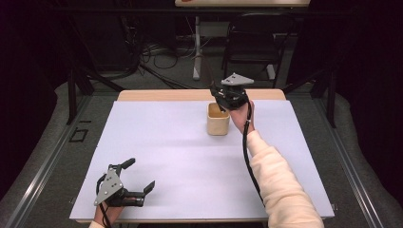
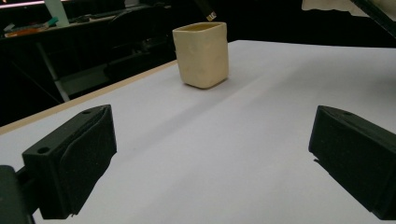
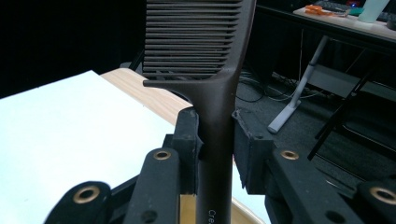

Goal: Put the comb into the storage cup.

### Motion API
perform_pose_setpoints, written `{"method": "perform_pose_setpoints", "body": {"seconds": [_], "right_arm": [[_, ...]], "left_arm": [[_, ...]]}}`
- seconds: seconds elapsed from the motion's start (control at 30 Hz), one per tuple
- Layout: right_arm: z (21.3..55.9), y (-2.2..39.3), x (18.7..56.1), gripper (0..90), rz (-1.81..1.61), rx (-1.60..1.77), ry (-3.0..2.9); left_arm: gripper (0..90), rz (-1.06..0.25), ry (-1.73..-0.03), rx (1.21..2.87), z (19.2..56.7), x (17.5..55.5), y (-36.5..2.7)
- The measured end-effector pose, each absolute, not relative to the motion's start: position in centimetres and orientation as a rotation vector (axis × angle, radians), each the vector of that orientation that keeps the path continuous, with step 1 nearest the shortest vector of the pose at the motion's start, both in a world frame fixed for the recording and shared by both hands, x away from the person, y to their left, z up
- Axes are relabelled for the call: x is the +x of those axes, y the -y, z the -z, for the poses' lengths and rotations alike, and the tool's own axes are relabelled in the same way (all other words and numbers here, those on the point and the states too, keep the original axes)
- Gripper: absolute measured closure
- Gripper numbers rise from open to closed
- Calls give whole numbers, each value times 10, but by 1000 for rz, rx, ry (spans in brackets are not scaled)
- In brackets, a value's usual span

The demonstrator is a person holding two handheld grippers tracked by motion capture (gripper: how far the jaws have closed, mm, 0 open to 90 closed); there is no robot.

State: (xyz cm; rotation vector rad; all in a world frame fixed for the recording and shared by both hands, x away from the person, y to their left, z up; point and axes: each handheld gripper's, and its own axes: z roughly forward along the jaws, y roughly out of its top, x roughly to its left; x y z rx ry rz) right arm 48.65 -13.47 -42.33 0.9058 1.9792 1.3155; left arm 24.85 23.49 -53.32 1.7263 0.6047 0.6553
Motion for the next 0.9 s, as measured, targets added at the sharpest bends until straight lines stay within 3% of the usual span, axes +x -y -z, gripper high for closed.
{"method": "perform_pose_setpoints", "body": {"seconds": [0.9], "right_arm": [[441, 134, 491, 723, -1297, 923, -2020]], "left_arm": [[8, -659, -607, 1723, 533, 249, -236]]}}
